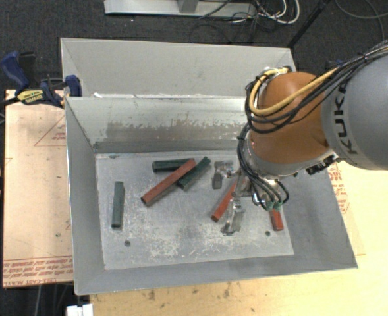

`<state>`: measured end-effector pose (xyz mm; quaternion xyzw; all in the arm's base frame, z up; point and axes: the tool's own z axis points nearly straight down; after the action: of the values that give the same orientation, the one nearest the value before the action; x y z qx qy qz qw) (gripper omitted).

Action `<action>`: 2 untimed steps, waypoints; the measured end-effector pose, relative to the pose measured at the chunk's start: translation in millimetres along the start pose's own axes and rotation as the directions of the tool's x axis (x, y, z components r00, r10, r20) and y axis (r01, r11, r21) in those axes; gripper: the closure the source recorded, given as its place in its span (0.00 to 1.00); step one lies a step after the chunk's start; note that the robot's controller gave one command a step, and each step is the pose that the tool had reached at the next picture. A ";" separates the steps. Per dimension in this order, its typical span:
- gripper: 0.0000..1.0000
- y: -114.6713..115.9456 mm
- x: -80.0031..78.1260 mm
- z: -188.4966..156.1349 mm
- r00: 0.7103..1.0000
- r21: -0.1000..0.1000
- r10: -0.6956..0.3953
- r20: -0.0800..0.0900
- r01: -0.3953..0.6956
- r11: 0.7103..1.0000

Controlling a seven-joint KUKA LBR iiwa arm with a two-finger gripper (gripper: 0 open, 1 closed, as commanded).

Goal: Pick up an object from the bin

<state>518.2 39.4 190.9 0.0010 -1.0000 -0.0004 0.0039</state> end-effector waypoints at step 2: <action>0.00 -14.8 -26.1 19.4 0.998 0.000 -0.064 0.014 0.064 0.998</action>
Offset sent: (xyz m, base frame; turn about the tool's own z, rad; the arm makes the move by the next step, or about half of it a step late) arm 0.0518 -0.0354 -0.0526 -0.1382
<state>544.2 24.7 171.3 0.0329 -0.9995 -0.0008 -0.0031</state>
